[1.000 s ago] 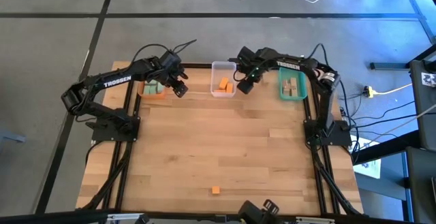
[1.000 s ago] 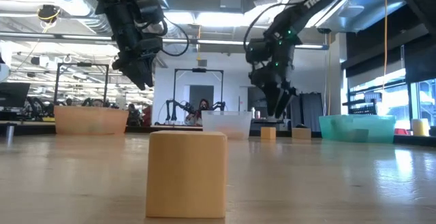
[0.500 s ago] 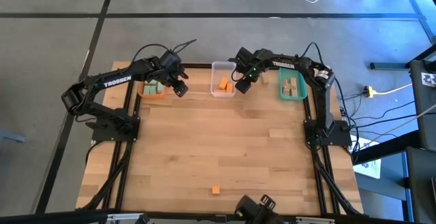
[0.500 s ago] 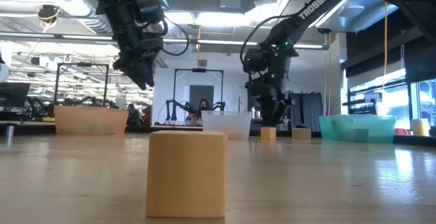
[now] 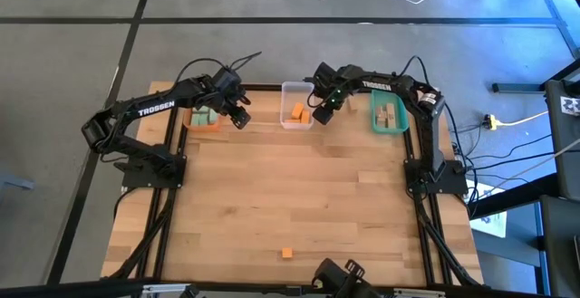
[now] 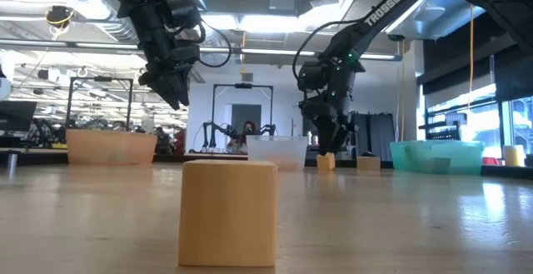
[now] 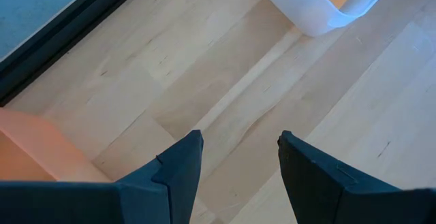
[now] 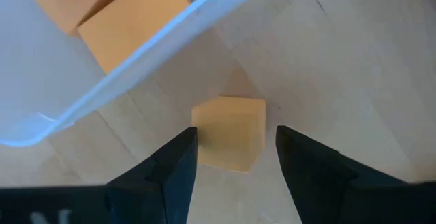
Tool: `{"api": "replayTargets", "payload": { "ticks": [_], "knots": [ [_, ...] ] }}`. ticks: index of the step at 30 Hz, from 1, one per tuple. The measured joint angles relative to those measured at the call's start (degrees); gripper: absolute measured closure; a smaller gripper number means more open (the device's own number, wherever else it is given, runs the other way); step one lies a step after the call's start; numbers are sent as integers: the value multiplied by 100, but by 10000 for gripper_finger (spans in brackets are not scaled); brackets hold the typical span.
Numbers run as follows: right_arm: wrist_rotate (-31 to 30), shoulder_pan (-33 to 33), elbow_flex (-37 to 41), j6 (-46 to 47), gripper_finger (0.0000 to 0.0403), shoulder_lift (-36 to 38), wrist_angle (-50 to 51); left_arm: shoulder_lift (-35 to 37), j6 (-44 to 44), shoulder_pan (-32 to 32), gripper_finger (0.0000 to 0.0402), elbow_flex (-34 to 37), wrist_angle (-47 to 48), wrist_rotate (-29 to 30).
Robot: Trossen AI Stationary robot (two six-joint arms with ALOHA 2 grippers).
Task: Sort & place blocks by color
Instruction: Put the orange block into the transparent bin
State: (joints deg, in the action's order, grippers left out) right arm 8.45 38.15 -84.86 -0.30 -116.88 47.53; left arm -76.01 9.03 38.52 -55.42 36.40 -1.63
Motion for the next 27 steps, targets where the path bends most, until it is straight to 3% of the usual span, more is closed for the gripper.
{"api": "replayTargets", "payload": {
  "ticks": [14, 27],
  "knots": [
    [24, 0, 0, -25, 203, 0, 44, 0, -15, 0, 219, 0, 0, 0],
    [66, -19, -173, -640, 203, -2, 145, 0, -17, 0, 219, 0, 0, 2]
  ]
}}
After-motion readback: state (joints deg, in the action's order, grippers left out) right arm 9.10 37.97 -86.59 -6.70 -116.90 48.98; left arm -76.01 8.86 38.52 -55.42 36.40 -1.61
